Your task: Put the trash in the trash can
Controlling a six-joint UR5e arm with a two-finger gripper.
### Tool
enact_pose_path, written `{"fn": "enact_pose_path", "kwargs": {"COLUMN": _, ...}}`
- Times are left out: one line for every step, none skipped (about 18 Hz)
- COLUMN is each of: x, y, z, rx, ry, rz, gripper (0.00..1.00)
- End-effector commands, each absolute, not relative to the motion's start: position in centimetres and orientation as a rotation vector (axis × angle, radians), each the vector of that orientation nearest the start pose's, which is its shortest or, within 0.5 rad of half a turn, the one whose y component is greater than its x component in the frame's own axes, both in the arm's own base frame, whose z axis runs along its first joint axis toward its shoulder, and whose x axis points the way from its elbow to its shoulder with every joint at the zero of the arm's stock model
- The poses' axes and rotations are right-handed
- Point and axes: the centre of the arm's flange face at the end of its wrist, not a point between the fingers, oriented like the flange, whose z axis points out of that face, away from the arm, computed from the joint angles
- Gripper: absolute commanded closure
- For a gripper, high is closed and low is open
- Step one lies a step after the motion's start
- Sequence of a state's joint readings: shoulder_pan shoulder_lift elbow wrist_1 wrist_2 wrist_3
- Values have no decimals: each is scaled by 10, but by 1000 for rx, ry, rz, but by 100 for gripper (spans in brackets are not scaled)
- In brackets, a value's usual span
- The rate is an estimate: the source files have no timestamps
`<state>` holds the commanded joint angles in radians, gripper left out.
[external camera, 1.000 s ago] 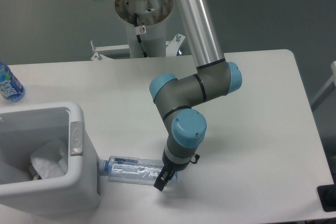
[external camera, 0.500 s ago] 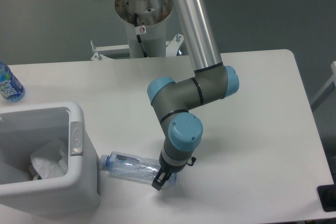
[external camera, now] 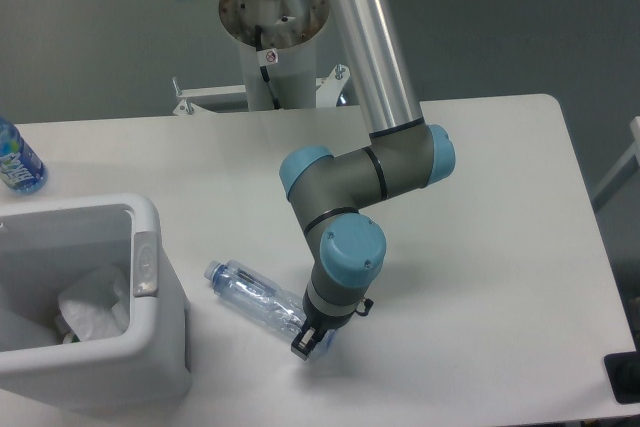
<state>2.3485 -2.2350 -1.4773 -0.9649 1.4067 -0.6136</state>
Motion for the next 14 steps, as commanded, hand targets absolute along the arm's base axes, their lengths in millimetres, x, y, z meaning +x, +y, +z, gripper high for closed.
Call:
{"fn": "enact_pose_path", "kwargs": {"x": -382, "y": 601, "z": 193, "rx": -2368, "ry": -1967, "rz": -247, "gripper": 40}}
{"fn": "enact_pose_path", "kwargs": {"x": -383, "y": 602, "z": 196, "rx": -2368, "ry": -1960, "rz": -246, "gripper": 41}}
{"fn": "enact_pose_path", "kwargs": {"x": -384, "y": 603, "z": 200, "rx": -2364, "ry": -1950, "rz": -244, "gripper": 41}}
{"fn": "enact_pose_path", "kwargs": {"x": -385, "y": 603, "z": 204, "rx": -2359, "ry": -1944, "rz": -242, "gripper": 40}}
{"fn": "enact_pose_path", "kwargs": {"x": -386, "y": 604, "z": 206, "rx": -2358, "ry": -1940, "rz": -239, "gripper": 40}}
{"fn": "enact_pose_path", "kwargs": {"x": -389, "y": 605, "z": 210, "rx": -2352, "ry": -1934, "rz": -232, "gripper": 41}}
{"fn": "enact_pose_path", "kwargs": {"x": -393, "y": 604, "z": 214, "rx": -2349, "ry": -1929, "rz": -203, "gripper": 41}}
{"fn": "enact_pose_path", "kwargs": {"x": -400, "y": 602, "z": 221, "rx": -2341, "ry": -1922, "rz": -169, "gripper": 40}}
{"fn": "enact_pose_path", "kwargs": {"x": -409, "y": 600, "z": 233, "rx": -2323, "ry": -1915, "rz": -140, "gripper": 40}}
{"fn": "enact_pose_path", "kwargs": {"x": -419, "y": 597, "z": 244, "rx": -2296, "ry": -1911, "rz": -129, "gripper": 40}}
{"fn": "enact_pose_path", "kwargs": {"x": -430, "y": 594, "z": 258, "rx": -2267, "ry": -1905, "rz": -121, "gripper": 40}}
{"fn": "enact_pose_path", "kwargs": {"x": -441, "y": 589, "z": 276, "rx": -2238, "ry": -1887, "rz": -110, "gripper": 40}}
{"fn": "enact_pose_path", "kwargs": {"x": -451, "y": 586, "z": 293, "rx": -2216, "ry": -1862, "rz": -100, "gripper": 40}}
{"fn": "enact_pose_path", "kwargs": {"x": -460, "y": 582, "z": 310, "rx": -2201, "ry": -1835, "rz": -87, "gripper": 40}}
